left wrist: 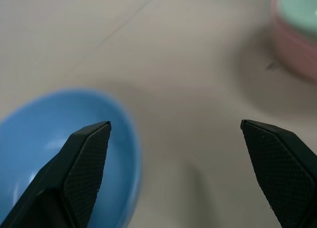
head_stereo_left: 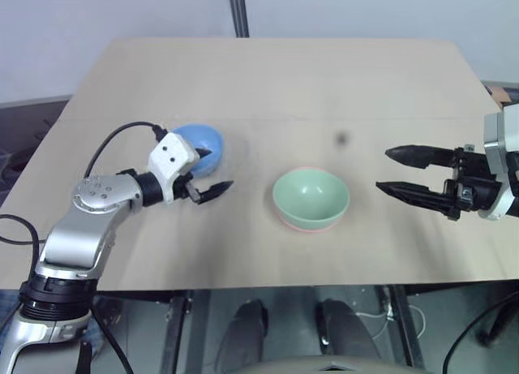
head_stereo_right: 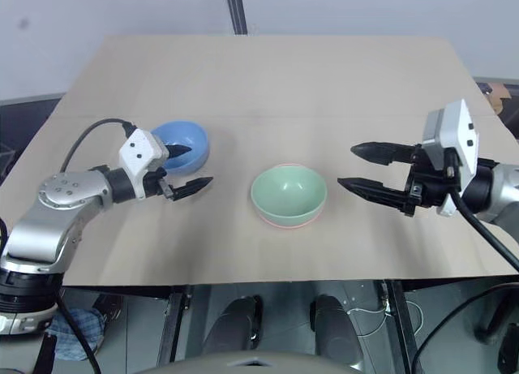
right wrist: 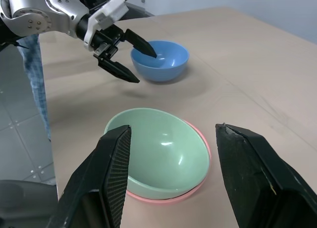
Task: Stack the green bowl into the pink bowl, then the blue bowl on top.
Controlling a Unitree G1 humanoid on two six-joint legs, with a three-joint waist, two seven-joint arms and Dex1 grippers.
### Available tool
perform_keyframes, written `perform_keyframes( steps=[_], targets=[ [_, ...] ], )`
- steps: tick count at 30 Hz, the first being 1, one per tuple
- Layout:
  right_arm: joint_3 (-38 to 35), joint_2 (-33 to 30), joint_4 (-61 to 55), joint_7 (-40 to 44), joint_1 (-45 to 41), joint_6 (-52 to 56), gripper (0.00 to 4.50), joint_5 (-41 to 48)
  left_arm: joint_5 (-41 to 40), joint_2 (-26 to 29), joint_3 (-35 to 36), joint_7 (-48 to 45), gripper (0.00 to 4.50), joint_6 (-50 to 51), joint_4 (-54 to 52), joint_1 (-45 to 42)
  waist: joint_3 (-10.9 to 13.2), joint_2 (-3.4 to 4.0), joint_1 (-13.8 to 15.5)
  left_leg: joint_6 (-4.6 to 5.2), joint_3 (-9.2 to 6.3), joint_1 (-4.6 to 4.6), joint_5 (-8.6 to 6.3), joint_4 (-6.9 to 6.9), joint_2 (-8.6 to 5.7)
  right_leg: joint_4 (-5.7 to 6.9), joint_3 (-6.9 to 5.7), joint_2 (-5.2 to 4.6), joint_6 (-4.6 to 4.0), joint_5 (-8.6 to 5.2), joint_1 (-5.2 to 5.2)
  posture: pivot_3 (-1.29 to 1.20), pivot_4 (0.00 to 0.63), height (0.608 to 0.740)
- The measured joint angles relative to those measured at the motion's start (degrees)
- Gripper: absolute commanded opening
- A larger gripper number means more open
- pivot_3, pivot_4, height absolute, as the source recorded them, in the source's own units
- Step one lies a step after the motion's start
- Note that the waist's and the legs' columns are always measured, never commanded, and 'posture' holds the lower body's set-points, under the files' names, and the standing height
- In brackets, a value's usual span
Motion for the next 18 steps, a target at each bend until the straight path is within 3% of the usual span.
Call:
perform_keyframes(
  steps=[7, 13, 17, 18],
  targets=[
    [0.7, -1.5, 0.5, -1.2, 1.1, -2.8, 2.83, 1.0, 6.5, 1.6, -2.4, 2.1, 4.46, 0.8, 1.7, -0.6, 0.0, -0.03, 0.0, 0.00, 0.00, -0.03, 0.00, -0.02, -0.02, -0.03, 0.00, -0.02, 0.00, 0.00, 0.00, 0.00, 0.150, 0.740],
    [2.1, -2.3, 1.3, -2.5, 1.1, -4.5, 2.83, 1.1, 12.4, 1.8, -7.8, 0.4, 4.46, -6.4, 7.3, -0.4, 0.0, -0.04, 0.1, 0.00, -0.01, -0.02, 0.00, -0.01, -0.01, -0.02, -0.01, -0.02, 0.00, 0.00, 0.00, 0.00, 0.150, 0.740],
    [2.4, -2.6, 1.3, -3.1, 1.6, -5.2, 2.88, 1.3, 14.4, 1.7, -9.2, -0.5, 3.31, -10.7, 11.5, -3.0, 0.0, -0.04, 0.2, 0.00, -0.01, -0.02, 0.00, 0.00, -0.01, 0.00, -0.01, -0.02, 0.00, 0.00, 0.00, 0.00, 0.150, 0.740],
    [2.4, -2.8, 1.3, -3.4, 1.9, -5.3, 2.88, 1.6, 14.8, 1.6, -9.3, -0.8, 2.79, -11.4, 12.7, -3.5, 0.0, -0.04, 0.2, 0.00, 0.00, -0.02, 0.00, 0.00, -0.02, -0.01, -0.01, -0.03, 0.00, 0.00, 0.00, 0.00, 0.150, 0.740]
  ],
)
